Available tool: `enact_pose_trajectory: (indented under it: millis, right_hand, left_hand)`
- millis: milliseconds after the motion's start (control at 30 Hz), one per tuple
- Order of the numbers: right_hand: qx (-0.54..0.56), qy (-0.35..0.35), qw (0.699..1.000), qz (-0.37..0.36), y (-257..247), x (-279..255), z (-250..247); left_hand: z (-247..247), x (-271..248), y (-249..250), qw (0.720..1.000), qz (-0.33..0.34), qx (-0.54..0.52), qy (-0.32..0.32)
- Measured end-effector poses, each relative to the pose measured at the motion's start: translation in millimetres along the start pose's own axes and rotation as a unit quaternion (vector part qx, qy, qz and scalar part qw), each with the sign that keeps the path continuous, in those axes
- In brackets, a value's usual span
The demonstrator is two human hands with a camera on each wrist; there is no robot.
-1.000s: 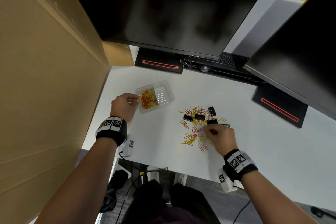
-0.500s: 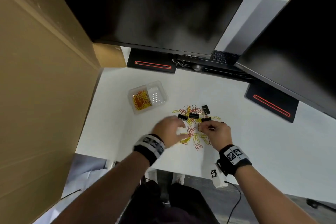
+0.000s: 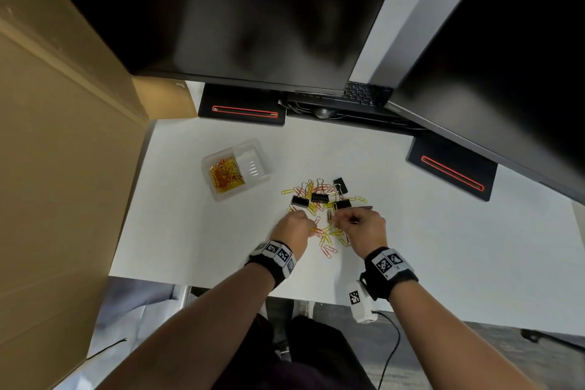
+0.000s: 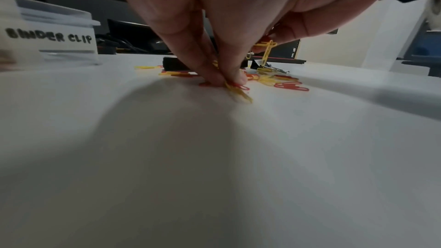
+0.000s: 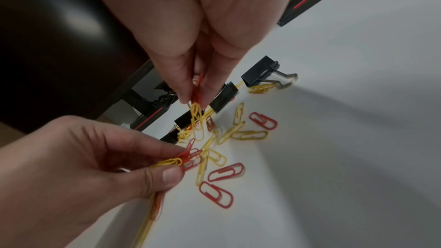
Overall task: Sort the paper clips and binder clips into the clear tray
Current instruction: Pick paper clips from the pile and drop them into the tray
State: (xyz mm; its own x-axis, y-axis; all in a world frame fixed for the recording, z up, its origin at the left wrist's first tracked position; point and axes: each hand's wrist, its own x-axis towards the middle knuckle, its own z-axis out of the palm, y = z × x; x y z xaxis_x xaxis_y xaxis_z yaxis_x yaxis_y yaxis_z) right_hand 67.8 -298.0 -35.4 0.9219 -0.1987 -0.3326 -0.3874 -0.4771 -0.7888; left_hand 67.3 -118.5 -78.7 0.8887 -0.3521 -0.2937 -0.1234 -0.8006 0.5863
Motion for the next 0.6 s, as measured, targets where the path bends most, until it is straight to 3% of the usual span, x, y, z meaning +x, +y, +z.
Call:
enact_pose_trajectory:
  millis: [167, 333, 400, 500, 600]
  right_hand:
    - [0.024, -0.005, 1.0, 0.007, -2, -2, 0]
    - [0.081, -0.012, 0.996, 0.017, -17, -1, -1]
    - [0.128, -0.027, 0.991, 0.019, -34, 0, 2]
    - [0.191, -0.053, 0.98, 0.016, -67, 4, 17]
    - [0.223, -0.089, 0.971, 0.008, -103, 11, 48]
  left_hand:
    - [-3, -2, -4, 0.994, -0.057, -0.082, 0.041]
    - [-24, -13, 2, 0.958, -0.133, -0.237, 0.088]
    - [-39, -16, 3, 0.929, -0.163, -0.313, 0.115]
    - [-75, -25, -6, 0.86, -0.192, -0.436, 0.181]
    - [-115, -34, -32, 0.82, -0.22, -0.461, 0.258]
